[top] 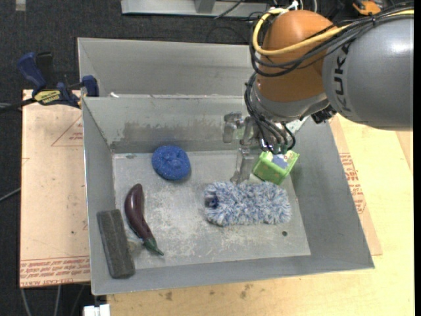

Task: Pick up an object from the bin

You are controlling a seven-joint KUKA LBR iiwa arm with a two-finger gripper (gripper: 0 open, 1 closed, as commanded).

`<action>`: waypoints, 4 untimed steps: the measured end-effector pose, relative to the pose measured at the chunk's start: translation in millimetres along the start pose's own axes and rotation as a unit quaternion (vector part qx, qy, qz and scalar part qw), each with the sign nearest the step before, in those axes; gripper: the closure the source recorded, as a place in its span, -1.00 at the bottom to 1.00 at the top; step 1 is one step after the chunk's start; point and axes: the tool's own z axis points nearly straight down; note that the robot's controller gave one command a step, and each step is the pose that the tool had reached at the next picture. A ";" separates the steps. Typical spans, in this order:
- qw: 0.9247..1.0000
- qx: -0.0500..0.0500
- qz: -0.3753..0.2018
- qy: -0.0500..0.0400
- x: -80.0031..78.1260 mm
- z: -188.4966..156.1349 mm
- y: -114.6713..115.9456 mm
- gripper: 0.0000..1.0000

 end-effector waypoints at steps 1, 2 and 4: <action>1.000 0.000 0.001 -0.004 -1.1 -5.2 -0.1 -1.00; 1.000 -0.001 -0.029 -0.008 10.3 10.7 -15.6 -1.00; 0.996 0.001 -0.087 -0.004 58.5 82.8 -48.7 -1.00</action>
Offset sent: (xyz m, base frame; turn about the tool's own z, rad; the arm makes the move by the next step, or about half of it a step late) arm -0.0388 -0.0607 -0.0512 -0.1562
